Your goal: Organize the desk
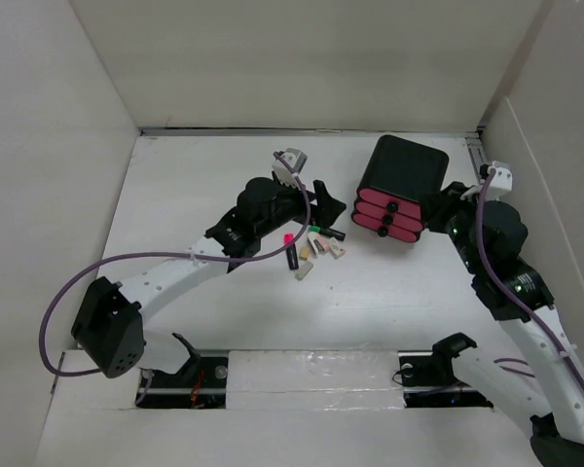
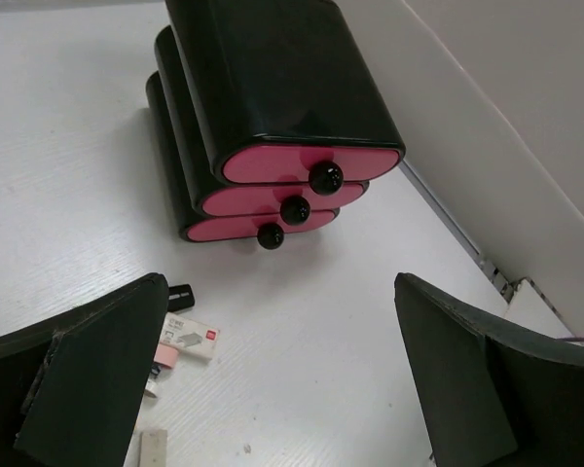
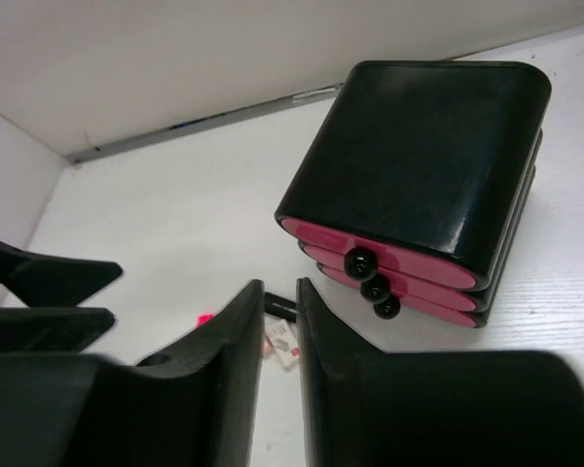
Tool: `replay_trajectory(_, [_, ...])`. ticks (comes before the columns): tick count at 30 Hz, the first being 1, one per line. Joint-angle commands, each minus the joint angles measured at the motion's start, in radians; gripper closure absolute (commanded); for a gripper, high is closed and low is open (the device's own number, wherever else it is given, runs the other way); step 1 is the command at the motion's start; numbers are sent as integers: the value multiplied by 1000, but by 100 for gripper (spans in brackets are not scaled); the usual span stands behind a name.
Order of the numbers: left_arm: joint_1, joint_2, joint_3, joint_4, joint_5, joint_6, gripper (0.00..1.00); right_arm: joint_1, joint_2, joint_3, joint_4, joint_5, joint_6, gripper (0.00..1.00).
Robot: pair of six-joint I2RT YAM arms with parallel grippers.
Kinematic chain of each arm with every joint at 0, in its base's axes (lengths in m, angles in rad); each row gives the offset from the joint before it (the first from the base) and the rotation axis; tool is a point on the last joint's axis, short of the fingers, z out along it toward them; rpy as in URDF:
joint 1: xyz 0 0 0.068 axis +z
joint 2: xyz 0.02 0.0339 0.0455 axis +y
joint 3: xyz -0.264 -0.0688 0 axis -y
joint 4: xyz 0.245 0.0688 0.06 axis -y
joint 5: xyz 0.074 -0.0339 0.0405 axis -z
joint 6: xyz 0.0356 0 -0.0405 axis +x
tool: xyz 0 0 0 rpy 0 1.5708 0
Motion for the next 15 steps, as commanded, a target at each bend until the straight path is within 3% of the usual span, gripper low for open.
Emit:
replay_trajectory(1, [0,21,55,70,65,-7,1,-5,-26,-7,11,13,-3,74])
replay_trajectory(2, [0,20,53,79,77,-7,1,-5,-26,-9,5,9,-3,62])
replay_trajectory(5, [0,21,56,97,114,-7,1,-5,-41,-32,0,13,4,46])
replay_trajectory(8, [-10,49,73,108,141,-16,1,-5,-58,-44,-1,29,10,47])
replay_trajectory(10, [-45,72,85,93,126,-5,1,-5,-78,-49,0,35,16,68])
replay_trajectory(11, [-55,76,94,90,99,6,21,-5,-81,-49,0,36,16,93])
replay_trajectory(12, [-66,85,99,81,82,18,52,-5,-89,-49,-6,41,16,100])
replay_trajectory(13, [-88,104,107,73,60,26,78,-5,-92,-52,-9,41,16,100])
replay_trajectory(14, [-98,116,134,59,13,32,93,-5,-97,-58,-9,38,19,100])
replay_trajectory(15, [-114,131,151,21,-19,61,94,-5,-101,-64,-7,41,22,100])
